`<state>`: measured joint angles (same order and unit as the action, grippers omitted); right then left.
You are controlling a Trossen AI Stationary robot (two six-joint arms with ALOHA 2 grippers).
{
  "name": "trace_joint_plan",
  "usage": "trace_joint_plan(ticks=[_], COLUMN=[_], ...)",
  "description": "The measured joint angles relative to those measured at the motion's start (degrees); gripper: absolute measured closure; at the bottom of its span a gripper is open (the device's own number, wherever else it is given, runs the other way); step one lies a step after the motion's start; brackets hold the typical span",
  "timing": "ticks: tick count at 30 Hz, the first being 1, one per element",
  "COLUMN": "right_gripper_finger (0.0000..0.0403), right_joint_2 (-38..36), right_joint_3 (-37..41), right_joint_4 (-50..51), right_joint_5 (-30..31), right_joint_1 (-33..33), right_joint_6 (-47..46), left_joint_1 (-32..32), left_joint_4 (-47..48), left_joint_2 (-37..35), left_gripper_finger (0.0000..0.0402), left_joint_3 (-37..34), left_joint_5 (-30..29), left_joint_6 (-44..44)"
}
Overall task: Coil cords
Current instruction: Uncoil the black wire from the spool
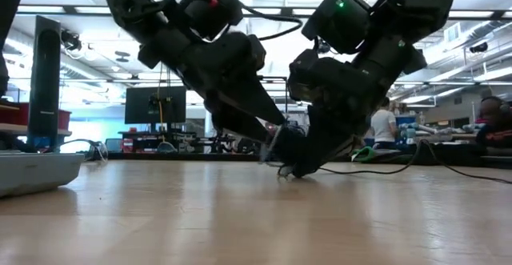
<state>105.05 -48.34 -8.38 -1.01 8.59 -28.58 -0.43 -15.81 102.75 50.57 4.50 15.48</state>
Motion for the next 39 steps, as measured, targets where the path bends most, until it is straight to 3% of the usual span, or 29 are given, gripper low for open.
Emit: trace_joint_plan(ticks=[4,10,16,21,27,39], right_gripper_finger=[0.0403,0.0403,0.0403,0.0403,0.0401,0.0399], right_joint_2=[-2.2,-10.3,-17.5,-19.4,-16.1,-10.8], right_joint_3=[-0.1,0.0,0.1,0.0,0.0,0.1], right_joint_4=[4.1,17.4,26.5,24.1,22.1,15.7], right_joint_5=[-0.4,1.1,8.6,13.0,15.9,17.0], right_joint_1=[-0.5,-1.6,-0.6,1.7,4.2,6.1], right_joint_6=[0.4,-0.2,-2.0,-2.7,-3.1,-4.1], left_joint_1=[1.4,2.3,2.3,2.5,3.5,4.1], left_joint_4=[0.7,0.7,1.0,0.8,0.4,4.5], left_joint_2=[0.1,0.1,0.1,0.1,-0.8,-1.1], left_gripper_finger=[0.0006,0.0006,0.0006,0.0006,0.0006,0.0006], left_joint_3=[0.2,0.1,0.1,0.1,0.1,0.0], left_joint_5=[-2.1,-0.8,-0.3,-0.3,-0.2,-8.7], left_joint_6=[0.6,0.7,0.1,-1.3,-2.2,-8.1])
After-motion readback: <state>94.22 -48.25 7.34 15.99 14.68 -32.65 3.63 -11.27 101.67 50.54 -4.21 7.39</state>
